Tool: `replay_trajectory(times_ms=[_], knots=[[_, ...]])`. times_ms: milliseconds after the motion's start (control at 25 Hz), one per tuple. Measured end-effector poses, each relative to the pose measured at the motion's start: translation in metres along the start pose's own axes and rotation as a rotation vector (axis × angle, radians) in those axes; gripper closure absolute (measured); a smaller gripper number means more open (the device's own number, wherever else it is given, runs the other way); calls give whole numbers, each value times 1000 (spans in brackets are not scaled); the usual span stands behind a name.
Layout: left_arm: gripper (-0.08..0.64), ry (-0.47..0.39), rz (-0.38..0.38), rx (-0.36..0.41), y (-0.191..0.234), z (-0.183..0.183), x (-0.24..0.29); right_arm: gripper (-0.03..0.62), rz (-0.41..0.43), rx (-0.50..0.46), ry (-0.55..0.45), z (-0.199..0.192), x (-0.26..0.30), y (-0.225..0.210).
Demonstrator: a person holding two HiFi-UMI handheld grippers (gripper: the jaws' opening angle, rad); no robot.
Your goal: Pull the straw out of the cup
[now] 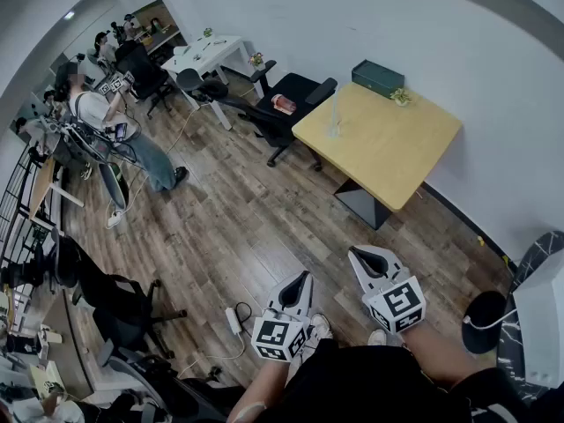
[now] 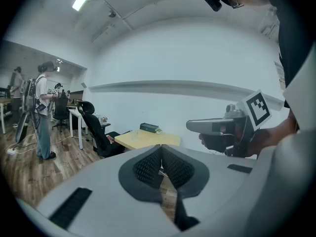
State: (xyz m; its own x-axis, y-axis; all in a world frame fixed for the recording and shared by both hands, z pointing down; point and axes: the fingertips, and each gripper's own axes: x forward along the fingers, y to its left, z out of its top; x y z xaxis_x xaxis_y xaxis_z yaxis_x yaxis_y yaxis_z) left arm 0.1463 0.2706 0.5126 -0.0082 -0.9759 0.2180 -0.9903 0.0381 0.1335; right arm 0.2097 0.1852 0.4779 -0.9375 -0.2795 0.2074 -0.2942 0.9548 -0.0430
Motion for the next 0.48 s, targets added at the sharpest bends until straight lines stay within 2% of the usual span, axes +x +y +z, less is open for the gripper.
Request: replay_trajectory(times_ms=[200, 480], knots=[[540, -6, 4, 6, -20, 3, -11, 574, -9, -10, 0, 0, -21, -3], [540, -16, 17, 1, -15, 3, -22, 574, -33, -7, 0, 1, -30, -4]])
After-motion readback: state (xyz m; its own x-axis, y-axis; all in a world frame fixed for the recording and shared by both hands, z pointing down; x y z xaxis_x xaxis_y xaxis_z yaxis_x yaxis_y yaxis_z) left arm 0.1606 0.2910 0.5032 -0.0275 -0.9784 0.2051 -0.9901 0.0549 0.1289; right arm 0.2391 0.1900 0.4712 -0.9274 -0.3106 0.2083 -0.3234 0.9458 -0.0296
